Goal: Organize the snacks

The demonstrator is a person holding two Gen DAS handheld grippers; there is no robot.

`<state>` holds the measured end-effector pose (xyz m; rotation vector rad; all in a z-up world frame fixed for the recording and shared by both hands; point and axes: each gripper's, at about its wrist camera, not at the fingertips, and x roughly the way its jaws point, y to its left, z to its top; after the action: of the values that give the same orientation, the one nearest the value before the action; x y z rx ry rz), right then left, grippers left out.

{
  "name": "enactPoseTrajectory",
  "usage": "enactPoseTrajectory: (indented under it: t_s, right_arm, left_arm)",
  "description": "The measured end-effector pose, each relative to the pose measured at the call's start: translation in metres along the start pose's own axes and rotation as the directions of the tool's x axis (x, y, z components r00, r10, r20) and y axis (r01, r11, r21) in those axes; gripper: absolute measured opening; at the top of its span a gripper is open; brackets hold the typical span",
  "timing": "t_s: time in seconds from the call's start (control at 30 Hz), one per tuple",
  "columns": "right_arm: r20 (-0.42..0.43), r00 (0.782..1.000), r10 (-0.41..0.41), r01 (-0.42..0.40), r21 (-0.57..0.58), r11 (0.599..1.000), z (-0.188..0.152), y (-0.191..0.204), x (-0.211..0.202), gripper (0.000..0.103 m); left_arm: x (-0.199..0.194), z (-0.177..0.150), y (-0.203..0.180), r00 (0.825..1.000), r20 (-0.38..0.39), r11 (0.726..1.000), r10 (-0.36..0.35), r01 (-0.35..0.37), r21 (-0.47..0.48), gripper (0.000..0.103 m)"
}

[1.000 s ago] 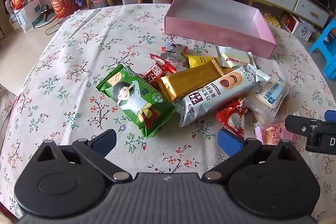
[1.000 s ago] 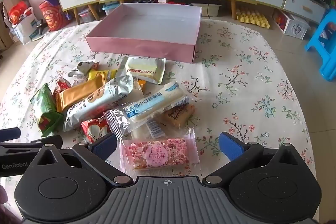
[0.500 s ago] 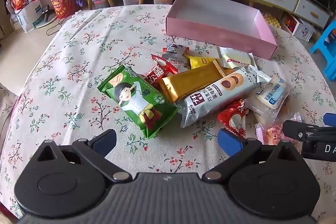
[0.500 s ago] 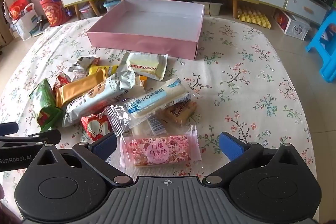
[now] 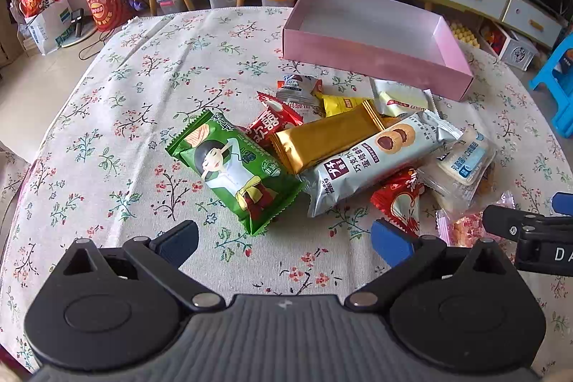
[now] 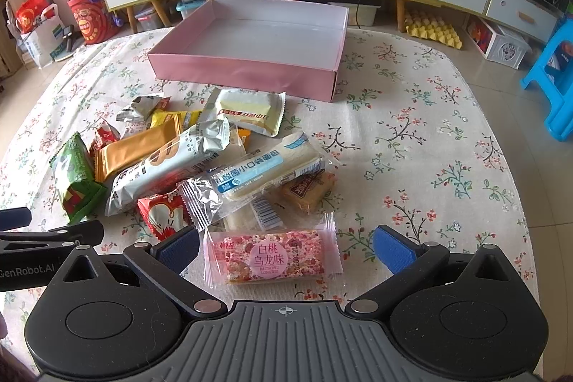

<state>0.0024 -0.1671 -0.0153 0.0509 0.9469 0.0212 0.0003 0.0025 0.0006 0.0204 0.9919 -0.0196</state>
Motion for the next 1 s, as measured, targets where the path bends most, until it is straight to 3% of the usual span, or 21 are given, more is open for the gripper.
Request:
enactPoseTrajectory:
  t_s: [0.67, 1.0]
  right_arm:
    - [0.013, 1.0, -0.009, 0.009, 0.01, 1.0, 0.003, 0.0, -0.006, 0.103]
    - [0.047, 0.997, -0.059, 0.058, 0.017, 0.998, 0.036, 0.002, -0.012, 0.103]
  left_arm:
    - [-0.002, 0.006, 0.0, 1.0, 0.006, 1.0, 0.001, -0.001, -0.002, 0.103]
    - [-0.006, 0.04, -0.003, 0.999, 0.034, 0.998, 0.037, -0.038, 0.044, 0.103]
